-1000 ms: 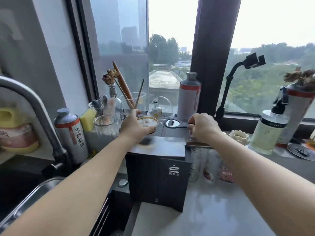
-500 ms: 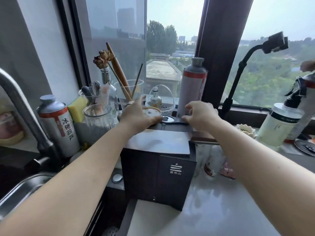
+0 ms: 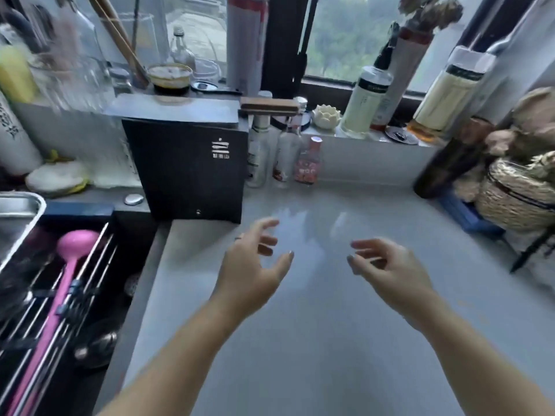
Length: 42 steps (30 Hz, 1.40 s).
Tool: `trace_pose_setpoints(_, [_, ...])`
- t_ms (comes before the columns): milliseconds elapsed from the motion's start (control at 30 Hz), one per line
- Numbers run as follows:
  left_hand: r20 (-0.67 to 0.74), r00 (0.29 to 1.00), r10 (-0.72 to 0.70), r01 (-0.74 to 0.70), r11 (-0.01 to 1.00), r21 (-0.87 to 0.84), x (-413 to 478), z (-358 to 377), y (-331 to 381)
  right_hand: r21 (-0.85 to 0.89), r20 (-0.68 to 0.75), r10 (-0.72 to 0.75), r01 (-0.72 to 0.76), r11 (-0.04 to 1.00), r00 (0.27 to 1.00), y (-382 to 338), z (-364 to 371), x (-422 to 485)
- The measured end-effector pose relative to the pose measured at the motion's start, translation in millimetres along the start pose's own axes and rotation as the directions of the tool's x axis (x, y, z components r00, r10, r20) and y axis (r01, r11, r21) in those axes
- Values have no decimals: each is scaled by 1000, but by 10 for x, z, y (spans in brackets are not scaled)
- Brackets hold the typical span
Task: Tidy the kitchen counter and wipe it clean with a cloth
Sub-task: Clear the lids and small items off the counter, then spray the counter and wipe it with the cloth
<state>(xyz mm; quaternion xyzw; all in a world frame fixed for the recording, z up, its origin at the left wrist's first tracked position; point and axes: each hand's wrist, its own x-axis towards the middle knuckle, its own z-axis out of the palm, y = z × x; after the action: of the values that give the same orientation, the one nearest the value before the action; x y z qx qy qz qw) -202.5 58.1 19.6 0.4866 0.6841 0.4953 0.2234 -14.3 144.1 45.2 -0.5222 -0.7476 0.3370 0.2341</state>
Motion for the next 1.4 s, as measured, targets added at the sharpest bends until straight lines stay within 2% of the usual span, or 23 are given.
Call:
trace_pose_setpoints(67, [63,992,-111,112,994,-11,-377,194,-137,14,37,108,-108,994,993,361,15,-407])
trace_pose_setpoints(167, [67,973,-222,222,975,14,-859,309,-216,70,93,123,-130,989,988,670,96,-878])
trace_pose_setpoints(300, [-77,949,-307,310,950,31,-1445,300,-101,191,154,23,-53,980,988,806,205,-1233])
trace_pose_setpoints(500, [-303,845,-441,431,897,-102,-2516,3,68,268,316,-199,114,957,928,656,514,-1822])
trace_pose_setpoints(567, [-381,791,-479,465,875,-135,-2820,-238,67,299,373,-254,144,944,892,508,665,-2012])
trace_pose_setpoints(700, [-562,638,-526,502,838,-215,-3443,-810,2,337,519,-373,217,916,769,90,1040,-2414])
trace_pose_setpoints(867, [-681,449,-579,481,798,-362,-4195,-1525,-219,342,593,-499,363,867,632,-568,1671,-2886])
trace_pose_setpoints(1000, [-762,358,-540,435,818,-376,-4686,-2327,-446,347,619,-543,424,837,567,-1316,2319,-3233])
trace_pose_setpoints(1100, [-802,328,-500,431,834,-344,-4918,-2980,-614,351,596,-583,474,807,551,-1912,2762,-3473])
trace_pose_setpoints(1200, [-807,328,-490,441,835,-328,-4938,-3501,-762,365,566,-596,475,801,570,-2382,3096,-3596])
trace_pose_setpoints(1400, [-751,442,-491,444,847,-292,-4481,-4106,-1140,351,554,-571,452,820,606,-2930,3655,-3364])
